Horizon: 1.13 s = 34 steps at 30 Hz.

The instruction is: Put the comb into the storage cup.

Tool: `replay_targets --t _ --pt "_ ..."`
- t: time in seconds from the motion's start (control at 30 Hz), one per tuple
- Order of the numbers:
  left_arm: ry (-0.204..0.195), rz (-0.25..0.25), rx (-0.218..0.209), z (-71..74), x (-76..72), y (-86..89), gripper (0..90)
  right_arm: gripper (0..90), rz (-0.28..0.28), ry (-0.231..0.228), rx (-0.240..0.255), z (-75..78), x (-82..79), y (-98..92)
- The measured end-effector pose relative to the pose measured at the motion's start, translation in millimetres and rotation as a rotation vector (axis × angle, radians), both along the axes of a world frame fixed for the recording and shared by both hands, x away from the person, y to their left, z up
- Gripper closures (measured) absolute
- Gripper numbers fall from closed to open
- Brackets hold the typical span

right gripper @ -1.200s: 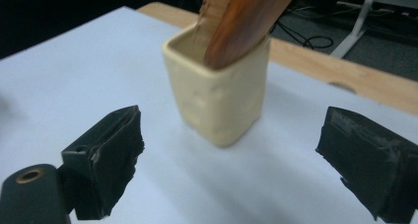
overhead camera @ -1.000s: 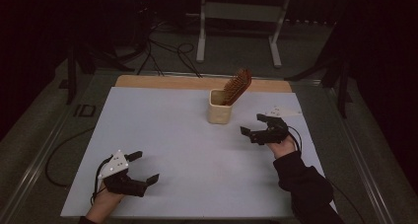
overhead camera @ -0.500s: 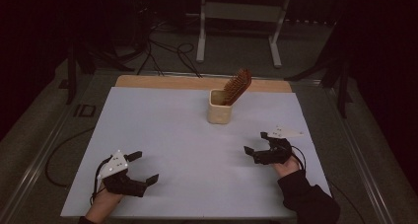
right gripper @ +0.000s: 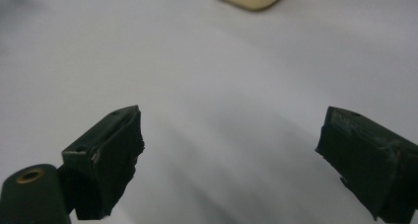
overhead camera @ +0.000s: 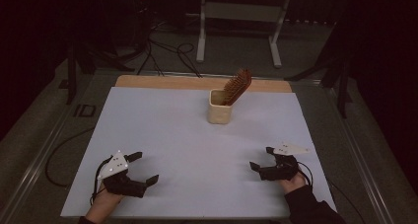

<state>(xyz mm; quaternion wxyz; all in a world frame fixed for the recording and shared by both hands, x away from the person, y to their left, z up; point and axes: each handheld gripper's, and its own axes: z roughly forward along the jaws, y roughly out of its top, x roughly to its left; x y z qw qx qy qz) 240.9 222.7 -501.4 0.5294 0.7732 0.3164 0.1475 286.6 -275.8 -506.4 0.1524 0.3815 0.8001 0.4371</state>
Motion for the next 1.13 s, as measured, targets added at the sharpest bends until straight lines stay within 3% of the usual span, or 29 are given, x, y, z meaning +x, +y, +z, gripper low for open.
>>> replay_targets --t 0.33,0.47,1.13 --pt "-0.005 0.006 0.003 0.3 -0.2 1.1 0.0 9.2 0.015 -0.040 -0.014 -3.6 -23.6 -7.4" --pt "-0.004 0.003 0.002 0.2 -0.4 1.0 0.0 9.2 0.013 -0.064 -0.025 -5.9 -21.0 -11.9" --pt "-0.008 0.007 0.005 1.1 -1.5 2.2 0.0 9.2 0.005 -0.072 -0.039 -7.5 -18.0 -11.3"
